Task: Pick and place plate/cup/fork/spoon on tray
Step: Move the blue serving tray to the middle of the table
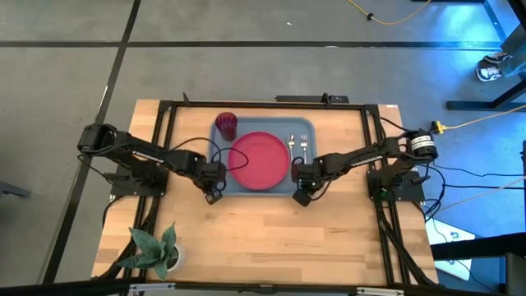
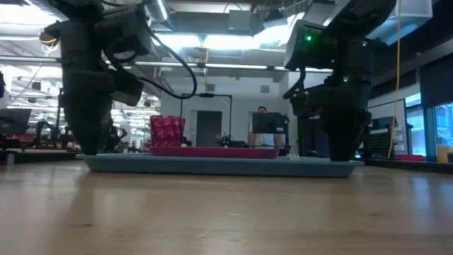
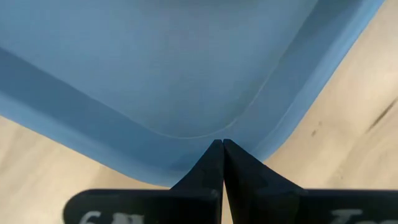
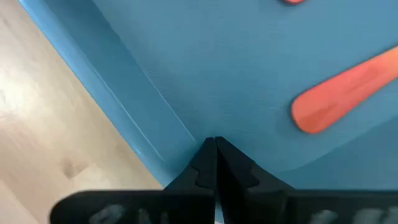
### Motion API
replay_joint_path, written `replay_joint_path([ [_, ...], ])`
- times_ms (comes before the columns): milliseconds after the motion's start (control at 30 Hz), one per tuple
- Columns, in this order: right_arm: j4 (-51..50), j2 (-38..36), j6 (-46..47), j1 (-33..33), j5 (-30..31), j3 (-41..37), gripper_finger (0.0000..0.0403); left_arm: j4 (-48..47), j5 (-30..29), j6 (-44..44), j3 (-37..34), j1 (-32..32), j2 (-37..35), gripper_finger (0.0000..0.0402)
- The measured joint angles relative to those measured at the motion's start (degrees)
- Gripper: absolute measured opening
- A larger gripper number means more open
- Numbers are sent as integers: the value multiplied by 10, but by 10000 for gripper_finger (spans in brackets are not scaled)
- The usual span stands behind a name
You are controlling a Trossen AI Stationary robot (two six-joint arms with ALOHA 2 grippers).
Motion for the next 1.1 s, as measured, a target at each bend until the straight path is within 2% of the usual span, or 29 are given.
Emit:
replay_joint_path([
  [400,3,1,81,73,-1,0,2,3,-15,-96,0,-100,0,0],
  [733,32,2,139,129,-13,-2,2,24,-30,-158,0,-158,1,0],
  [1100,35,2,175,161,-13,-2,3,102,-20,-212,1,-210,67,0],
])
